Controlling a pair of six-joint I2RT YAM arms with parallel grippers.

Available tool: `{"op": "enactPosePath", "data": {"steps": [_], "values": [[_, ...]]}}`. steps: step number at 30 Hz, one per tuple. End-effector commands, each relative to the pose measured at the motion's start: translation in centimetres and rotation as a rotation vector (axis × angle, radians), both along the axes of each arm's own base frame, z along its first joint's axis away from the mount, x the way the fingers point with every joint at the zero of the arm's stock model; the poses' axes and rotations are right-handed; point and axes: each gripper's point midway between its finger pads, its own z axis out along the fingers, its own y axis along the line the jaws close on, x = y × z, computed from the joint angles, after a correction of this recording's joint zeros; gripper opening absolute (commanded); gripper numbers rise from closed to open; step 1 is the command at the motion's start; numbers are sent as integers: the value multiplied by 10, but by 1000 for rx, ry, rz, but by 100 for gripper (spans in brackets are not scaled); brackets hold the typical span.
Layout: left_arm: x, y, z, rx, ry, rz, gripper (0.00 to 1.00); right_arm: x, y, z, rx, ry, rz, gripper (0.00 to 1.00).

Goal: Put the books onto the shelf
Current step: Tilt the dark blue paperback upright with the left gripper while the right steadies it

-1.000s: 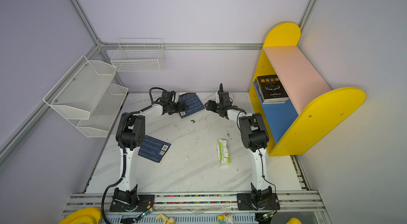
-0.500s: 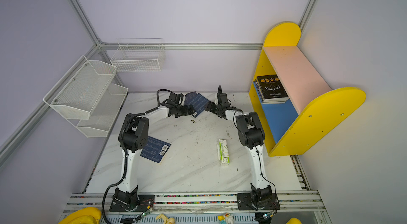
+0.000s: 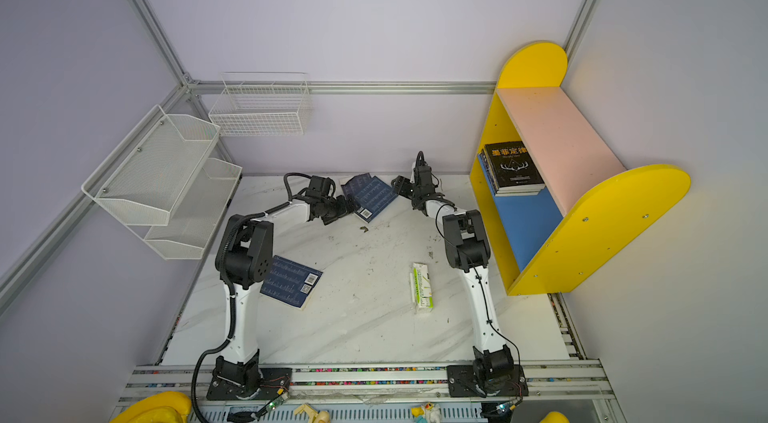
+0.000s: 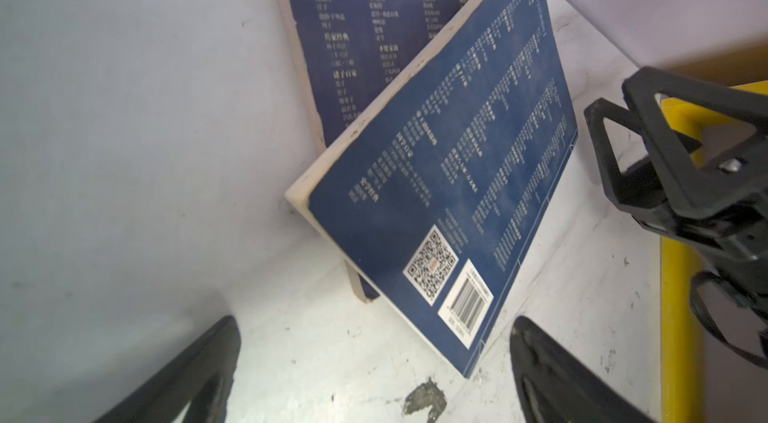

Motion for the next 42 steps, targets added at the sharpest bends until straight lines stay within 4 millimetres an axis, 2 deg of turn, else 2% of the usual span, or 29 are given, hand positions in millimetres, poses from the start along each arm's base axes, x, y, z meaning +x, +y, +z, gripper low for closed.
{"op": "enactPosePath", "data": {"steps": [1,5,8,10,16,19,22,27,32,36,39,42], "values": [[-8,-7,17,-64,-6,-5,100,1,22,-6,69,4,123,77],[-6,-8,15,-75,3,4,100,-16,54,-14,129,60,288,71],[0,-9,12,-91,11,6,100,-43,76,-16,54,76,388,66],[7,-10,12,-101,8,11,100,-66,82,-19,-3,87,427,60],[21,-16,10,-155,17,10,100,-120,72,9,31,84,446,51],[18,-18,9,-176,29,6,99,-137,60,19,36,88,392,50],[10,-21,9,-215,41,-1,97,-138,49,15,9,110,337,50],[-4,-32,18,-381,38,-10,89,-132,55,-8,0,179,351,48],[-11,-36,51,-540,-29,13,76,-130,56,-21,30,217,333,46],[-17,-32,82,-569,-102,20,64,-129,53,-27,27,241,319,46],[-19,-31,96,-569,-125,17,55,-128,50,-27,33,243,312,46],[-19,-29,97,-565,-111,32,44,-125,44,-25,33,237,300,47]]}}
